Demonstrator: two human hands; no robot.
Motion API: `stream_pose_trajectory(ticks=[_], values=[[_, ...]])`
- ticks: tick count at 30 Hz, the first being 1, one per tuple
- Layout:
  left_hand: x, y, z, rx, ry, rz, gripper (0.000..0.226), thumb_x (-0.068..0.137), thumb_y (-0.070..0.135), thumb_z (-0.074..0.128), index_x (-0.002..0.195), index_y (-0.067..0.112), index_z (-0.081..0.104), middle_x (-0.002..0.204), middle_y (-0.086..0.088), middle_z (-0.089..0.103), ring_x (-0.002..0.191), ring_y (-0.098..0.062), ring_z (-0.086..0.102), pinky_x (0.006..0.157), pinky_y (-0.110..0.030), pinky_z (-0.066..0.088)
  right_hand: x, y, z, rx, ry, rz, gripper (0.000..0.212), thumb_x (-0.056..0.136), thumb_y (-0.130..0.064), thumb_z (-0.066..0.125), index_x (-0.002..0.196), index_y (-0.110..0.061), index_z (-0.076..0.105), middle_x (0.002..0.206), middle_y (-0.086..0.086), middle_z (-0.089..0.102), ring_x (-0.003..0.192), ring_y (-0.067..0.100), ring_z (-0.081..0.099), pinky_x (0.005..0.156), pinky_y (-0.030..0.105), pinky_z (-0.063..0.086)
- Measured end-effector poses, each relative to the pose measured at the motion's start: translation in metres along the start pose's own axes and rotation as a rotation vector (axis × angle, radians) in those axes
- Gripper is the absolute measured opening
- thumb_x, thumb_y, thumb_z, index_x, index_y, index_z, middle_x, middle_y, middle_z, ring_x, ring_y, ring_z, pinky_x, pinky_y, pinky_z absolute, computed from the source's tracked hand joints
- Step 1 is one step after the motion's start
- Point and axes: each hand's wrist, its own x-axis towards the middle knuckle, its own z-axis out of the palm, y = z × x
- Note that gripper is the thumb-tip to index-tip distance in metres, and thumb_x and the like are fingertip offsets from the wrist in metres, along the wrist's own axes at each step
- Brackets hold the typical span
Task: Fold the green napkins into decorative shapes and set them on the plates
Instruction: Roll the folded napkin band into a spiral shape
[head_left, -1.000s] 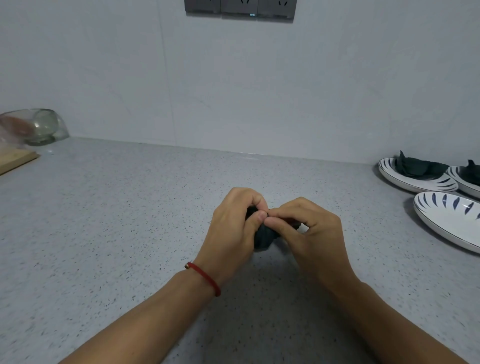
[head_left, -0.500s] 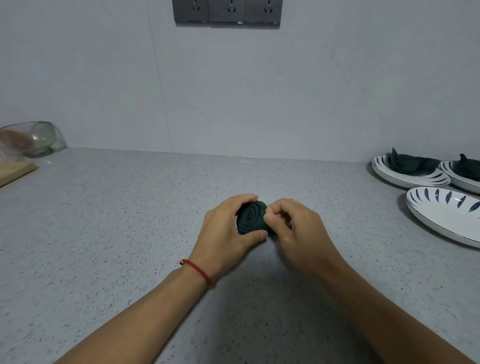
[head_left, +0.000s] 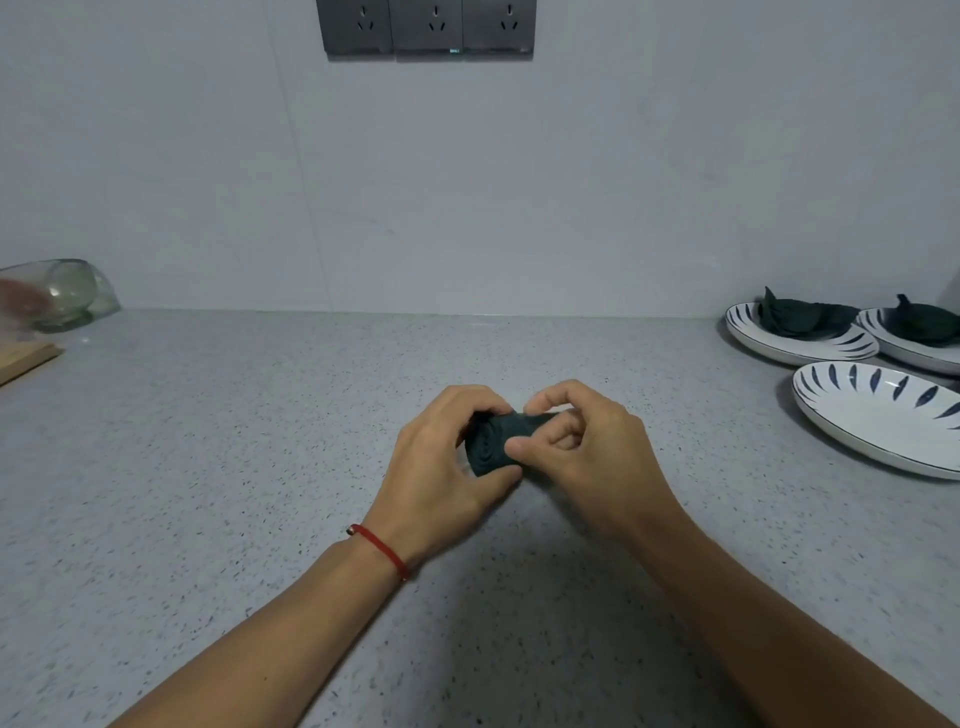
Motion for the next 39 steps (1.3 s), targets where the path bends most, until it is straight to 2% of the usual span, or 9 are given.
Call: stream_pose_trajectory(ticks=[3,8,11,14,18,28,31,36,39], values=[[0.001,0.0,-0.002,-0.085,0.031,-0.028,0.038,0.074,0.018,0.086,0.102,0.027,0.063,0.107,0.011,0.063,0.107,-0.015,0.062,0.092,-0.031,0.055,0.0,-0.001,-0.001,-0.019,-0.019,-0.058,0.018,0.081,-0.027,0.083,0.087,-0.024,0.067,0.071,-0.005,0.067,0.061,0.002,0.058,0.06,0.017,0.05],[-0.001,-0.003,-0.005,-0.199,0.006,-0.121,0.042,0.07,0.01,0.083,0.101,0.025,0.059,0.112,0.005,0.057,0.111,-0.012,0.058,0.094,-0.027,0.055,0.013,0.0,-0.036,0.015,0.364,0.056,0.022,0.097,-0.048,0.057,0.095,-0.026,0.062,0.092,-0.006,0.067,0.082,0.003,0.063,0.073,0.022,0.051],[-0.004,-0.001,-0.003,-0.257,-0.046,-0.141,0.042,0.07,0.005,0.081,0.099,0.022,0.056,0.114,0.0,0.054,0.113,-0.012,0.057,0.096,-0.02,0.052,0.018,0.005,-0.055,0.018,0.099,0.344,0.056,0.098,-0.064,0.041,0.096,-0.013,0.063,0.096,0.011,0.074,0.078,0.022,0.067,0.076,0.042,0.051],[-0.006,0.003,-0.001,-0.341,-0.066,-0.16,0.041,0.067,0.005,0.079,0.094,0.017,0.051,0.112,-0.012,0.056,0.109,-0.019,0.062,0.094,-0.024,0.054,0.017,-0.007,-0.051,0.068,-0.144,0.431,0.056,0.1,-0.055,0.046,0.096,-0.005,0.07,0.081,0.01,0.076,0.067,0.022,0.064,0.069,0.039,0.043],[-0.014,0.005,-0.006,-0.335,-0.11,-0.199,0.042,0.066,0.014,0.081,0.091,0.018,0.047,0.109,-0.015,0.059,0.103,-0.024,0.065,0.082,-0.023,0.055,0.016,-0.025,-0.049,0.102,-0.134,0.288,0.028,0.099,-0.026,0.059,0.092,-0.006,0.077,0.075,0.001,0.072,0.069,0.014,0.06,0.067,0.032,0.044],[-0.016,0.057,-0.014,-0.024,-0.03,-0.391,0.033,0.079,0.051,0.073,0.086,0.022,0.06,0.078,0.003,0.067,0.071,-0.008,0.061,0.057,-0.018,0.044,0.007,-0.063,-0.032,-0.008,-0.323,0.277,0.028,0.086,-0.018,0.068,0.075,0.007,0.072,0.073,0.016,0.066,0.071,0.022,0.059,0.07,0.032,0.053],[-0.012,0.062,-0.017,0.0,-0.056,-0.428,0.026,0.079,0.043,0.075,0.082,0.021,0.062,0.073,-0.004,0.071,0.072,-0.02,0.07,0.062,-0.033,0.058,0.001,-0.069,-0.032,-0.009,-0.372,0.274,0.032,0.092,-0.015,0.065,0.063,-0.004,0.072,0.064,0.011,0.061,0.066,0.02,0.058,0.072,0.032,0.057],[-0.008,0.067,-0.027,-0.087,-0.141,-0.536,0.016,0.087,0.026,0.076,0.089,0.012,0.069,0.064,-0.009,0.074,0.055,-0.015,0.072,0.058,-0.019,0.054,-0.005,-0.066,-0.024,-0.102,-0.29,0.257,0.031,0.092,-0.018,0.063,0.081,0.01,0.069,0.085,0.025,0.073,0.065,0.025,0.071,0.087,0.05,0.06],[-0.002,0.066,-0.03,-0.187,-0.121,-0.63,0.005,0.085,0.012,0.078,0.086,0.008,0.076,0.07,-0.008,0.076,0.056,-0.019,0.073,0.067,-0.028,0.062,-0.007,-0.058,-0.023,-0.083,-0.23,0.289,0.03,0.091,-0.015,0.066,0.076,0.011,0.068,0.082,0.022,0.075,0.071,0.027,0.076,0.09,0.05,0.059]])
